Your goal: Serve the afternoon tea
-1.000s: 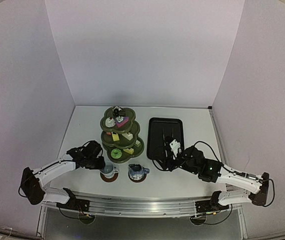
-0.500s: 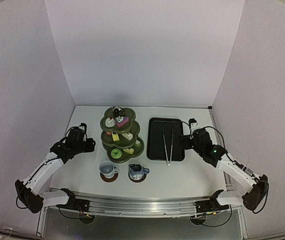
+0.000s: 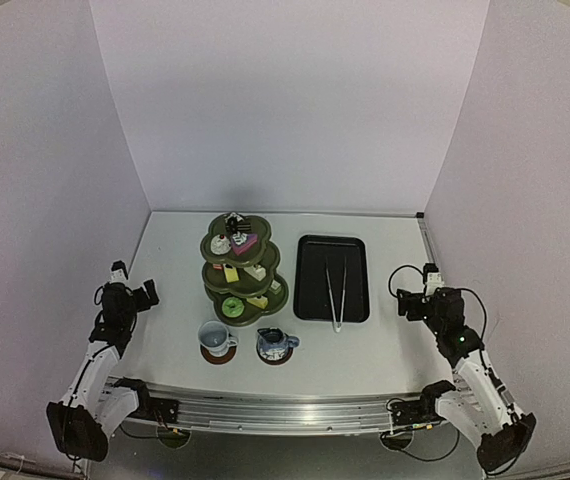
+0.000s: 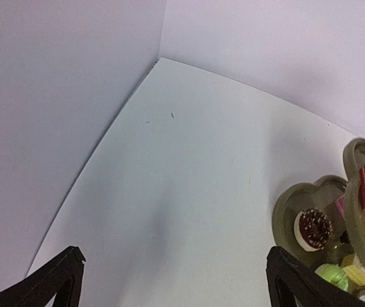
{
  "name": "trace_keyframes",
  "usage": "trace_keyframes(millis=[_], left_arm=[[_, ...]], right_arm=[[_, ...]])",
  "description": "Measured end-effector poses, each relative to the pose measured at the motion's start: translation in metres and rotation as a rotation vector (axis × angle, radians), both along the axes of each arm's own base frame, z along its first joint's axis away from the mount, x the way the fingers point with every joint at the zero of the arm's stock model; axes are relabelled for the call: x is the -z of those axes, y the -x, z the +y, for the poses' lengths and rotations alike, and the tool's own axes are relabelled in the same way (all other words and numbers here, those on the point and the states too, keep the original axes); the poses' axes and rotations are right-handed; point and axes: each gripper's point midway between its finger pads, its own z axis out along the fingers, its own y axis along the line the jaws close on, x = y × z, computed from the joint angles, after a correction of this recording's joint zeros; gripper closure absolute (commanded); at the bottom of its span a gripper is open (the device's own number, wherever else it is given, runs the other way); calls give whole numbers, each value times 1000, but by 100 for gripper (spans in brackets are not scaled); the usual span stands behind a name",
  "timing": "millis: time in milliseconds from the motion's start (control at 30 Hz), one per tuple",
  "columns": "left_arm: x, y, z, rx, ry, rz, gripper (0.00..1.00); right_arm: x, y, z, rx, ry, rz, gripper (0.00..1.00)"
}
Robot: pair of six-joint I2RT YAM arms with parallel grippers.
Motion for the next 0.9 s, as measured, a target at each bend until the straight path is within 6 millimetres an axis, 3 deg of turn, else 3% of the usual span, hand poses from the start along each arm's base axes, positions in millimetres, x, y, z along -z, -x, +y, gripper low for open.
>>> trace_keyframes(millis=[133,300,500,700,900], left_arm=[[31,5,-2,75,-52,-39,0],[37,7,-1,121,-64,-119,0],[27,7,6,114,-58,-185,0],[43,14,13,70,-50,-158,0],[51,17,16,49,-33,-122,0]], right_arm=[[19,16,4,-53,-11,-62,14],[48,34,0,-48,-44,-147,13],[40,37,-14,14,-28,-284,13],[58,36,-24,65,8,-264,13],[63,32,-24,72,19,-245,13]])
